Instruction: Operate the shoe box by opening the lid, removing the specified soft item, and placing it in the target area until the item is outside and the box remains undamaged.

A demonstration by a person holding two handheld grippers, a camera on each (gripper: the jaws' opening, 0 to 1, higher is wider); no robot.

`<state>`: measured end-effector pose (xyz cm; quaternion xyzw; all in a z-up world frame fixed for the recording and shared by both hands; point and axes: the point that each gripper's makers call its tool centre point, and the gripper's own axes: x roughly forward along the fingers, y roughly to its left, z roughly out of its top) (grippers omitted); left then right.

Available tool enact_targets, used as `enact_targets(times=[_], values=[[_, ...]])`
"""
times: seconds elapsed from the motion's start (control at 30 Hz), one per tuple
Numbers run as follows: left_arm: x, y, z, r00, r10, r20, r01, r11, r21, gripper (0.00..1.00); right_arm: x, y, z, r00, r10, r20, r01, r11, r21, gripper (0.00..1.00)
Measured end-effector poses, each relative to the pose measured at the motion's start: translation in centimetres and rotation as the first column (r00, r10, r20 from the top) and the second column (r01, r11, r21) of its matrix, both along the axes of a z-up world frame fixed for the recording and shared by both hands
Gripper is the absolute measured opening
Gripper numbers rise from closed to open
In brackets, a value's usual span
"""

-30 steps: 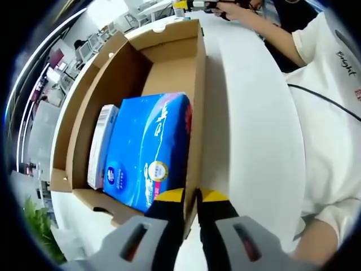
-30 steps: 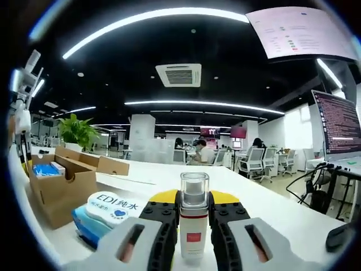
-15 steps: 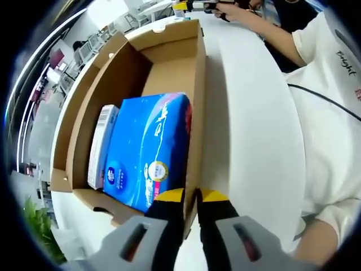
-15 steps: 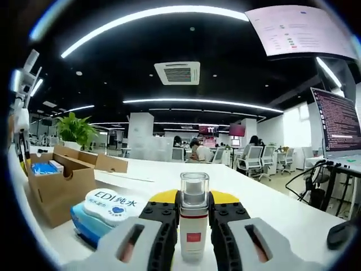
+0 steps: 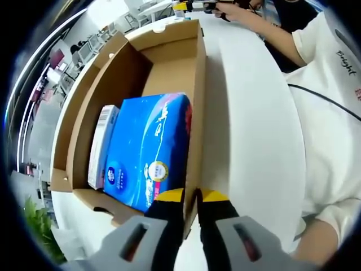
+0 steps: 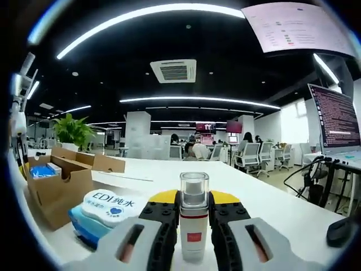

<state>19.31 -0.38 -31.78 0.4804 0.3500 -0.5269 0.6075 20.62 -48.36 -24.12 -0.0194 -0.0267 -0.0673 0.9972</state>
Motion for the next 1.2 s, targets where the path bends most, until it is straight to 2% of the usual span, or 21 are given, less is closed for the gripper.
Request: enact_targets(times=[0.07,0.37,0.43,0.57,0.67,1.03,1.2], values=[[0.0,0.0,0.0,1.000,0.000,0.001,0.000,1.000,-0.001,0.08,0.0,0.2,0.0,1.000,0.013,0.001,-0.013,1.000,0.006,0.19],[0.0,0.0,0.0,1.000,0.001,0.003,-0.001,1.000,-0.002,0.08,-0.1,0.1,0.0,1.000,-0.017,-0.010,0.017,1.000,-0.020,0.19],[0.0,0.0,0.0,1.000,0.001,0.003,-0.001,1.000,-0.001,0.08,-0.1,0.0,0.0,1.000,-0.030,-0.008,0.030,1.000,-0.005,0.19],[-0.1,0.0,0.0,1.000,-0.002,0.005,0.002,1.000,-0.004,0.08,-0.3,-0.3,0.4,0.999,-0.042,0.027,0.041,0.999,0.007,0.27],[-0.2,0.0,0.0,1.000,-0.001,0.004,0.001,1.000,-0.005,0.08,-0.2,-0.4,0.6,0.999,-0.032,0.028,0.032,0.999,0.005,0.27],[-0.4,0.0,0.0,1.000,0.002,0.005,-0.002,1.000,-0.006,0.08,-0.3,-0.3,1.1,0.999,-0.045,0.021,0.046,0.999,-0.029,0.35],[-0.3,-0.1,0.0,1.000,0.003,0.005,-0.003,1.000,-0.009,0.09,-0.6,-0.6,1.3,0.998,-0.061,-0.020,0.061,0.998,-0.016,0.44]])
